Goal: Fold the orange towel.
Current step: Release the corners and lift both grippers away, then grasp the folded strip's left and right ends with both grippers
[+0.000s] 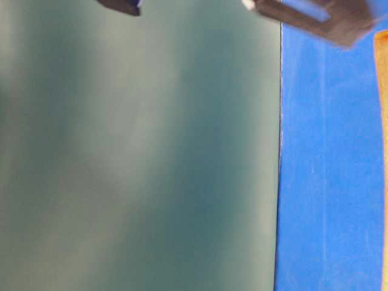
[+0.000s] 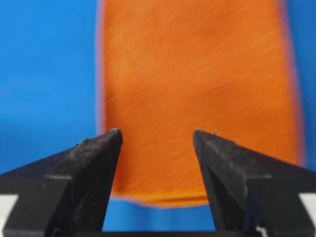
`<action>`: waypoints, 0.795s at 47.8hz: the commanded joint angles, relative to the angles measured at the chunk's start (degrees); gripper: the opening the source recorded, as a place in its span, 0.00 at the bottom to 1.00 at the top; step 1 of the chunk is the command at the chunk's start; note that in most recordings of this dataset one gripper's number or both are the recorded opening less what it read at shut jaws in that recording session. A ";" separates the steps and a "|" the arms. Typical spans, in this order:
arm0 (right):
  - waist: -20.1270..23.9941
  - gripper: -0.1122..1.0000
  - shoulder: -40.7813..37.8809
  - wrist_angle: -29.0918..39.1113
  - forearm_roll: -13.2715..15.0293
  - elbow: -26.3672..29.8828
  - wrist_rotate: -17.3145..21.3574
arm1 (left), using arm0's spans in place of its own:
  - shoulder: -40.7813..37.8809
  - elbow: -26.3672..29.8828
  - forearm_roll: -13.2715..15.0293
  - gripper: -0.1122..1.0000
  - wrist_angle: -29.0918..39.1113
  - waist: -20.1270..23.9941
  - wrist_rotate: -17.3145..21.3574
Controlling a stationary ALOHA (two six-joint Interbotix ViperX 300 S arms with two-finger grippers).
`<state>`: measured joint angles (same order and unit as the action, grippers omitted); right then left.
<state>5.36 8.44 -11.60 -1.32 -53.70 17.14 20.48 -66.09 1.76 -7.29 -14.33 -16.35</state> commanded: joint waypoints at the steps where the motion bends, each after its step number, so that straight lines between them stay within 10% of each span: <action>1: -2.90 0.66 1.32 0.00 0.18 0.35 -0.44 | 2.37 -0.53 -0.09 0.68 -0.09 3.16 1.23; 38: -9.14 0.66 -10.55 1.76 0.35 2.37 -1.41 | -11.43 -0.79 -0.09 0.68 -5.01 16.79 4.92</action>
<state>-3.87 -1.76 -9.23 -1.14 -52.65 15.82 10.11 -67.50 1.76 -11.43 1.76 -11.51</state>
